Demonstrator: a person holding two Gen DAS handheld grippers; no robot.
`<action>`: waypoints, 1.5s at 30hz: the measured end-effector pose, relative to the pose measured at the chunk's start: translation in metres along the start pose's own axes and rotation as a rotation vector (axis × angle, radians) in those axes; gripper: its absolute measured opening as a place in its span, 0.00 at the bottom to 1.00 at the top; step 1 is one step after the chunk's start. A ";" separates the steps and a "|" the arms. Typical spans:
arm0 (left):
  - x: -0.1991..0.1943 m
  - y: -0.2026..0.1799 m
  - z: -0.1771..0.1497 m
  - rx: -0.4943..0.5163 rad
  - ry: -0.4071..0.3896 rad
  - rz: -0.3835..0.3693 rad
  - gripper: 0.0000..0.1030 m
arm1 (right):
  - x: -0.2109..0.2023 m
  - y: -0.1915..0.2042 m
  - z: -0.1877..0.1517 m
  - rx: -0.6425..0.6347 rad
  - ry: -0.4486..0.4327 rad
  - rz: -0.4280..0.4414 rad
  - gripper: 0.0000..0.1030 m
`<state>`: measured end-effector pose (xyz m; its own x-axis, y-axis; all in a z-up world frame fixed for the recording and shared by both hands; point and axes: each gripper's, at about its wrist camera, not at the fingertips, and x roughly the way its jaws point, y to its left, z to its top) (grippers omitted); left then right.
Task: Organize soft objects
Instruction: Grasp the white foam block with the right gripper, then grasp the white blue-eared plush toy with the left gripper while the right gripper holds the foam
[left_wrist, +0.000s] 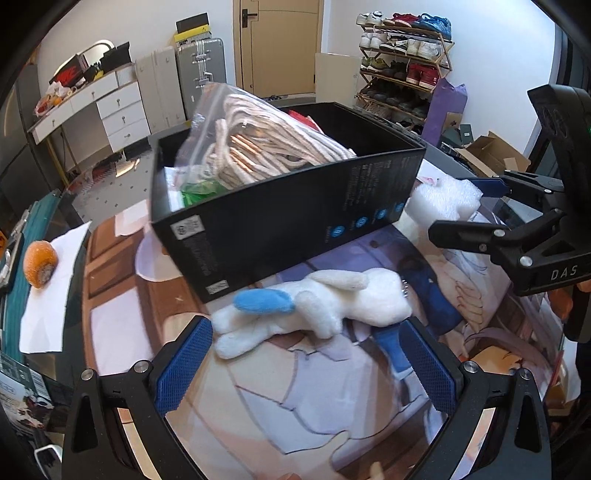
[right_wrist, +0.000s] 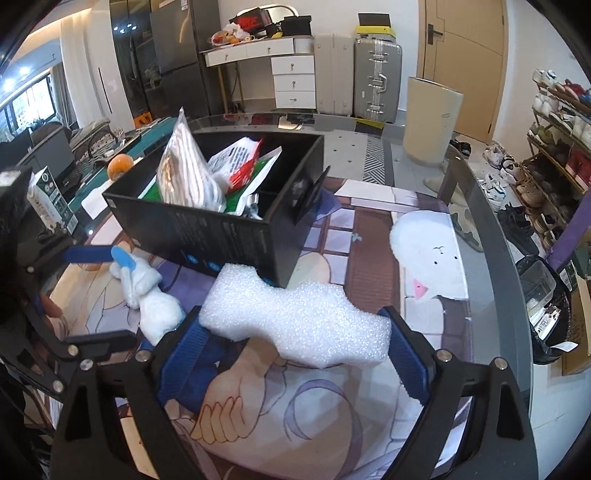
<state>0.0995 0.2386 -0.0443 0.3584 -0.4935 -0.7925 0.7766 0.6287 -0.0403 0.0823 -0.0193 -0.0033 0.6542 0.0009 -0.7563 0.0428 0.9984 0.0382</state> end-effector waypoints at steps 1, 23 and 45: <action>0.001 -0.001 0.000 -0.002 0.002 0.007 1.00 | -0.001 -0.001 0.001 0.005 -0.003 0.000 0.89; 0.005 -0.019 0.015 0.149 0.012 0.034 0.99 | -0.010 -0.015 -0.001 0.014 -0.016 0.021 0.89; 0.022 -0.023 0.023 0.165 0.061 -0.021 0.82 | -0.012 -0.016 -0.003 0.014 -0.017 0.028 0.90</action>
<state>0.1010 0.1992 -0.0464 0.3129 -0.4650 -0.8282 0.8600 0.5088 0.0392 0.0713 -0.0355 0.0031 0.6678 0.0279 -0.7439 0.0350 0.9970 0.0688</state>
